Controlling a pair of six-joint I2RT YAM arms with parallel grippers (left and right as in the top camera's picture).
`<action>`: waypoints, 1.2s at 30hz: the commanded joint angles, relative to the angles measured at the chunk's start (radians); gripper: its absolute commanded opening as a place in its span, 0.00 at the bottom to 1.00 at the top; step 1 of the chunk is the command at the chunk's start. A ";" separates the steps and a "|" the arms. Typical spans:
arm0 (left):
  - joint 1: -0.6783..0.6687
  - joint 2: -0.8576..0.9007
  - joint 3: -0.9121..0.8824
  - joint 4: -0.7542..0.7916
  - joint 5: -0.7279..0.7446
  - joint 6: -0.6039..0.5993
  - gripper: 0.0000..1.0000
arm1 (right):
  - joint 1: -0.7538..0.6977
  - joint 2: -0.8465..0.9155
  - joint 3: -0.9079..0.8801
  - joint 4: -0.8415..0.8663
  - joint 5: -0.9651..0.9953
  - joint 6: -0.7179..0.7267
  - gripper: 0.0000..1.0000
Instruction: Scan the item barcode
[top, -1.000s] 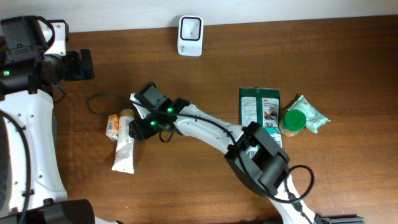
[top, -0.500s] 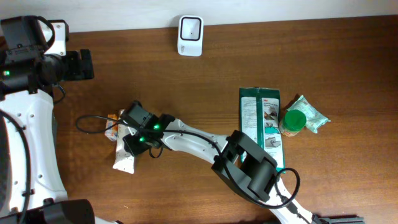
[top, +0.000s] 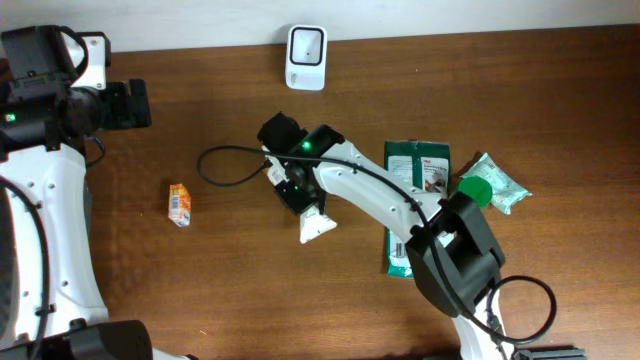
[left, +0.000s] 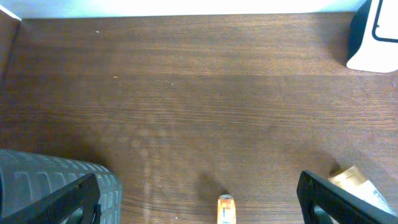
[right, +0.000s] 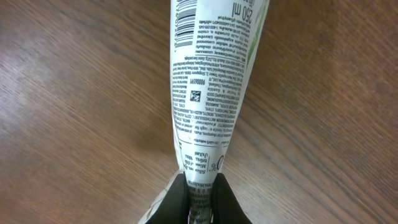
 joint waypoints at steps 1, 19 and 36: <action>0.008 -0.013 0.012 -0.002 -0.003 -0.016 0.99 | 0.031 0.010 -0.019 -0.002 -0.015 -0.014 0.16; 0.008 -0.013 0.012 -0.002 -0.003 -0.016 0.99 | -0.398 -0.016 0.047 -0.198 -0.576 -0.355 0.86; 0.008 -0.013 0.012 -0.002 -0.003 -0.016 0.99 | 0.002 0.069 0.009 -0.109 0.245 -0.159 0.98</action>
